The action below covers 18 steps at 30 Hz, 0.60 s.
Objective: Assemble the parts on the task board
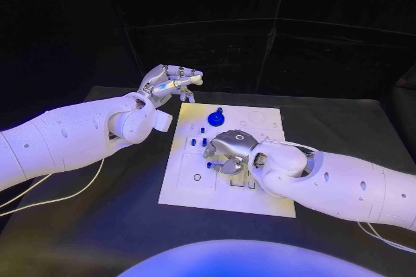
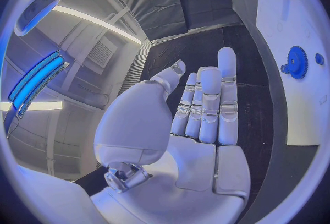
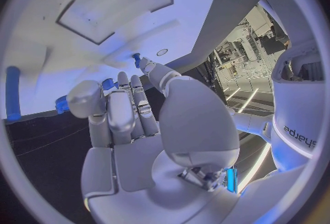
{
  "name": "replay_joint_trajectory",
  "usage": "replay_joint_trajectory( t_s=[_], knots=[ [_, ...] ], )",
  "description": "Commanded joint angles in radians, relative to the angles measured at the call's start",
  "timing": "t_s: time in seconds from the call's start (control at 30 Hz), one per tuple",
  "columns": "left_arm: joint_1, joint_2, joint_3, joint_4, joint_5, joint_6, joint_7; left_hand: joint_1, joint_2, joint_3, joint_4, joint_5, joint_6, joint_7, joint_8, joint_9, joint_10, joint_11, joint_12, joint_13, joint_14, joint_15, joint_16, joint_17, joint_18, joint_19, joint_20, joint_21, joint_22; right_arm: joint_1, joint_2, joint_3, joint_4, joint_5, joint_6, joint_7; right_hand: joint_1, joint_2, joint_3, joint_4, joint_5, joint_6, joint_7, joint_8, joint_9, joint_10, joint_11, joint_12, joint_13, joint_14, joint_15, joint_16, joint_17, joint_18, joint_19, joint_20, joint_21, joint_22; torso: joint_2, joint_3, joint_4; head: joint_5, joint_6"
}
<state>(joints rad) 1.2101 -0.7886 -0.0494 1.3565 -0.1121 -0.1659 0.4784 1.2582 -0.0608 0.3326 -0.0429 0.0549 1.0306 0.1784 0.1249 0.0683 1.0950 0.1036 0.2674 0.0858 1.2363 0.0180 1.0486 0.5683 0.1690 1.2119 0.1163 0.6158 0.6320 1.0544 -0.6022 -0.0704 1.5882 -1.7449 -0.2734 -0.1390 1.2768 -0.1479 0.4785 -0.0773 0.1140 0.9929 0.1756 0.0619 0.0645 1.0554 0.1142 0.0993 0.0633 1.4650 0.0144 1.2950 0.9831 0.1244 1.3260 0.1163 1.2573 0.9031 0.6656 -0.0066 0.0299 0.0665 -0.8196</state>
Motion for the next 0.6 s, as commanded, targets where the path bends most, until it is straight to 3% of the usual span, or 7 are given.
replay_joint_trajectory(
  t_s=[0.03,0.17,0.23,0.33,0.47,0.6],
  knots=[
    [0.001,0.0,0.001,-0.001,0.004,0.015,-0.002,0.01,0.003,-0.005,0.0,-0.002,-0.008,-0.001,0.005,0.0,-0.009,0.0,0.004,0.001,-0.008,0.002,-0.004,-0.002,0.013,-0.004,0.003,-0.003,-0.001,0.001,-0.028,0.0,0.029,0.036,-0.095,0.023,-0.004,-0.005,-0.013,0.002,0.006,-0.006,0.001,0.003,0.002,-0.005,-0.001,0.005,0.002,0.005,0.005,-0.007,-0.001,-0.006,-0.004,0.004,-0.004,-0.002,0.0,0.0007,-0.0007,-0.001,0.002],
    [0.001,-0.002,0.001,-0.002,0.004,0.016,-0.004,0.01,0.003,-0.005,0.0,-0.002,-0.008,-0.001,0.005,0.0,-0.009,0.0,0.004,0.001,-0.008,0.002,-0.004,-0.002,0.013,-0.004,0.003,-0.003,-0.001,0.003,-0.094,0.002,0.08,0.073,-0.116,0.017,-0.002,-0.003,-0.024,0.004,0.01,0.001,-0.001,0.006,0.004,-0.002,-0.003,0.012,0.002,0.005,0.004,-0.007,-0.003,-0.006,-0.003,0.004,-0.004,-0.002,-0.001,0.0002,-0.0019,-0.003,0.004],
    [0.001,-0.002,0.001,-0.002,0.004,0.016,-0.004,0.01,0.003,-0.005,0.0,-0.002,-0.008,-0.001,0.005,0.0,-0.009,0.0,0.004,0.001,-0.008,0.002,-0.004,-0.002,0.013,-0.004,0.003,-0.003,-0.001,0.011,-0.129,0.004,0.1,0.095,-0.116,0.008,-0.001,-0.002,-0.029,0.005,0.012,0.005,-0.003,0.007,0.004,0.002,-0.005,0.017,0.003,0.005,0.003,-0.007,-0.005,-0.005,-0.004,0.004,-0.005,-0.003,-0.001,-0.0002,-0.0021,-0.01,0.01],
    [0.001,-0.003,0.001,-0.003,0.004,0.016,-0.004,0.012,0.003,-0.006,0.0,-0.002,-0.009,-0.001,0.005,0.0,-0.01,0.001,0.005,0.002,-0.008,0.002,-0.003,-0.001,0.013,-0.004,0.003,-0.004,-0.001,0.033,-0.185,0.016,0.119,0.127,-0.093,-0.019,-0.001,-0.005,-0.039,0.006,0.011,0.005,-0.008,0.006,0.004,0.005,-0.008,0.022,0.003,0.005,0.001,-0.008,-0.008,-0.005,-0.004,0.003,-0.006,-0.004,-0.001,0.0,-0.0027,-0.021,0.016],
    [0.001,-0.002,0.0,-0.004,0.004,0.018,-0.004,0.012,0.003,-0.006,0.0,-0.002,-0.009,-0.001,0.005,0.0,-0.01,0.001,0.005,0.002,-0.008,0.002,-0.003,-0.001,0.013,-0.004,0.003,-0.004,-0.001,0.063,-0.236,0.027,0.108,0.14,-0.047,-0.056,-0.004,-0.016,-0.085,0.013,0.005,-0.003,-0.02,0.003,0.003,-0.007,-0.016,0.03,0.002,0.004,-0.006,-0.011,-0.016,-0.005,-0.004,-0.003,-0.01,-0.008,0.0,-0.0006,-0.0023,-0.034,0.024],
    [0.001,-0.001,0.0,-0.005,0.004,0.019,-0.005,0.014,0.004,-0.006,-0.001,-0.002,-0.009,-0.001,0.006,0.0,-0.011,0.001,0.006,0.002,-0.009,0.002,-0.003,-0.001,0.013,-0.004,0.003,-0.005,-0.002,0.079,-0.26,0.031,0.082,0.13,-0.007,-0.076,0.016,-0.016,-0.125,0.011,-0.012,-0.009,-0.031,0.003,0.003,-0.022,-0.018,0.037,0.002,0.005,-0.008,-0.011,-0.02,-0.005,-0.002,-0.004,-0.011,-0.01,0.0,0.0003,-0.0013,-0.039,0.028]
  ],
)
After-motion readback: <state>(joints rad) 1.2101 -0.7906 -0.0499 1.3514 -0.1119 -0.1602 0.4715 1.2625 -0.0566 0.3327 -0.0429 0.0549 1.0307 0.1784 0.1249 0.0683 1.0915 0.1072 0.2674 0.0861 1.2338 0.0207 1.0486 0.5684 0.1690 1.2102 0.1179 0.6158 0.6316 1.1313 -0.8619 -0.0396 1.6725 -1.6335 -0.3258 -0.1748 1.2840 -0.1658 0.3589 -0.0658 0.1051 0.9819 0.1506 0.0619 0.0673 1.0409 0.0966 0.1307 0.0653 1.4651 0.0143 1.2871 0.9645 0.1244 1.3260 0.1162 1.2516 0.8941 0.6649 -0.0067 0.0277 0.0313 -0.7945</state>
